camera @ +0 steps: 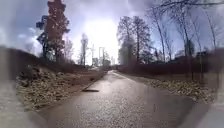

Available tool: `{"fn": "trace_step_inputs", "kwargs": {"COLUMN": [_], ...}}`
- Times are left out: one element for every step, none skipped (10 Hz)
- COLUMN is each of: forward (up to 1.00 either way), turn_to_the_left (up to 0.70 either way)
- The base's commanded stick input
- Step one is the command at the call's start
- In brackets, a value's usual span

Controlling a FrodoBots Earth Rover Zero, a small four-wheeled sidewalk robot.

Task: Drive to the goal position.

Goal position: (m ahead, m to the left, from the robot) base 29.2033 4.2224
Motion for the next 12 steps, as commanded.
{"fn": "trace_step_inputs", "kwargs": {"forward": [0.85,0.85,0.85,0.85,0.85,0.85,0.85,0.85,0.85,0.85,0.85,0.85], "turn_to_the_left": [0.0,0.0,0.0,0.0,0.01,0.02,0.02,0.02,0.02,0.02,0.03,0.03]}}
